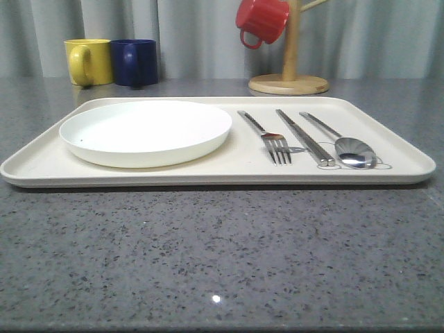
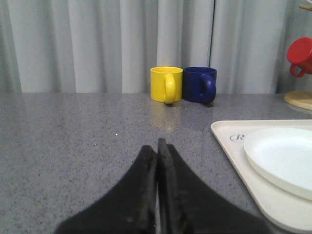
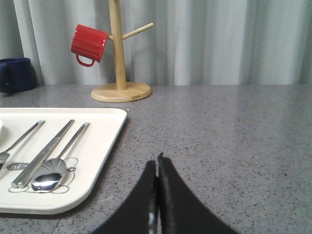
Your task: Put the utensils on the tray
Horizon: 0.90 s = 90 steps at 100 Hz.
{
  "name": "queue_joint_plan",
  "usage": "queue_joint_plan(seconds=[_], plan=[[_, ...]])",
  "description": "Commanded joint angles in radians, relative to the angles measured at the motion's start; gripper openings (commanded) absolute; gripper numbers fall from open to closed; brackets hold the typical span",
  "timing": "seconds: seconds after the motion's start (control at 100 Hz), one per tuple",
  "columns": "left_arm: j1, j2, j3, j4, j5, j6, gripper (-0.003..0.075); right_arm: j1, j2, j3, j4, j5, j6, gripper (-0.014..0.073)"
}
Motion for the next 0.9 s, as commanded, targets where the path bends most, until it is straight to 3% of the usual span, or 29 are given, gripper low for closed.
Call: queue_joint_plan(seconds=[0.0,0.43,0.89], plan=[[0.003,-0.035,0.015,0.003,-0.091,-0.017,-0.0019,-0.006,-0.016,0.003,-0.001,-0.082,-0.009,-0.0069],[0.003,-0.033,0.140,0.049,-0.235,-0.091,-0.0019,-0.006,-0.016,0.003,-0.001,-0.082,-0.009,-0.0069],[0.003,-0.033,0.140,0.079,-0.242,-0.091,-0.0019,-0.006,-0.016,0.003,-0.001,-0.082,-0.009,-0.0069]])
